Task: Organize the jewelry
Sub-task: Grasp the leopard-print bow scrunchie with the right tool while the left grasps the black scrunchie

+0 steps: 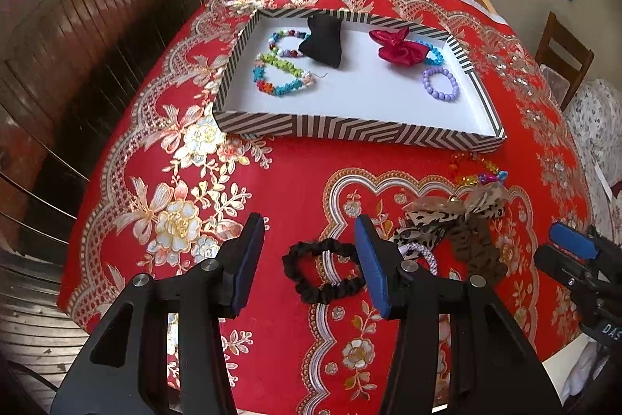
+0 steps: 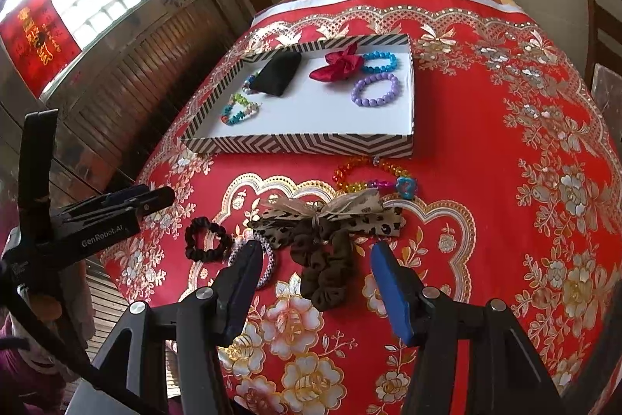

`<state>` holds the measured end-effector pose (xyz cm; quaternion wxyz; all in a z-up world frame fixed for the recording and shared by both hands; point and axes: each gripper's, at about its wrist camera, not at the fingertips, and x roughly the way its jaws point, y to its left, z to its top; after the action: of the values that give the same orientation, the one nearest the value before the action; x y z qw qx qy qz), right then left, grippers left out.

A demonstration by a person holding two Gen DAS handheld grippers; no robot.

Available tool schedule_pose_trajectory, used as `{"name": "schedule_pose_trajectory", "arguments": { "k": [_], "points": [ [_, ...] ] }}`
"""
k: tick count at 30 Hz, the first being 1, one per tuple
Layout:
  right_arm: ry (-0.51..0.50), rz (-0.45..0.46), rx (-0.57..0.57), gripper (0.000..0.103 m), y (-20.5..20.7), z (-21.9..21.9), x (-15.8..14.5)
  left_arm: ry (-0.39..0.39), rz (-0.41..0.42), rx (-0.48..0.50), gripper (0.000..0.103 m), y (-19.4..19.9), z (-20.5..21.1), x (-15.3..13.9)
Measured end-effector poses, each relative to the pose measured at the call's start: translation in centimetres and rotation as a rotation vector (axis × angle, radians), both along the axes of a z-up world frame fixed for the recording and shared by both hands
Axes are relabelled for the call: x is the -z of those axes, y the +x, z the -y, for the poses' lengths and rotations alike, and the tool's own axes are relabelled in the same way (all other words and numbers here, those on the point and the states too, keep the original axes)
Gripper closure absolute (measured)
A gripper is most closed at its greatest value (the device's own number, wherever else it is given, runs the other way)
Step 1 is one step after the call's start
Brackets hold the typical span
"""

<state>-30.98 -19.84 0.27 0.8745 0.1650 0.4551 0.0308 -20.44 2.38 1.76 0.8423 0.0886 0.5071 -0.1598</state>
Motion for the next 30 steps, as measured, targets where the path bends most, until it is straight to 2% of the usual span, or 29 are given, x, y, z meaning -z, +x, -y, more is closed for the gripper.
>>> {"name": "schedule_pose_trajectory", "arguments": {
  "k": [8, 16, 25, 30],
  "points": [
    [0.014, -0.067, 0.001, 0.047, 0.0, 0.5, 2.7, -0.093, -0.157, -0.044, 0.055, 1.6, -3.0, 2.4],
    [0.009, -0.098, -0.034, 0.047, 1.0, -0.2, 4.2, -0.091, -0.254, -0.034, 0.053, 2.0, -3.6, 5.0],
    [-0.006, -0.128, -0.054, 0.047, 3.1, -1.2, 6.1, 0.011, -0.227, -0.029, 0.053, 2.3, -2.6, 6.6],
    [-0.042, -0.123, -0.067, 0.047, 3.9, -1.8, 7.0, 0.04, -0.191, 0.003, 0.054, 2.2, -1.5, 7.0]
  ]
}}
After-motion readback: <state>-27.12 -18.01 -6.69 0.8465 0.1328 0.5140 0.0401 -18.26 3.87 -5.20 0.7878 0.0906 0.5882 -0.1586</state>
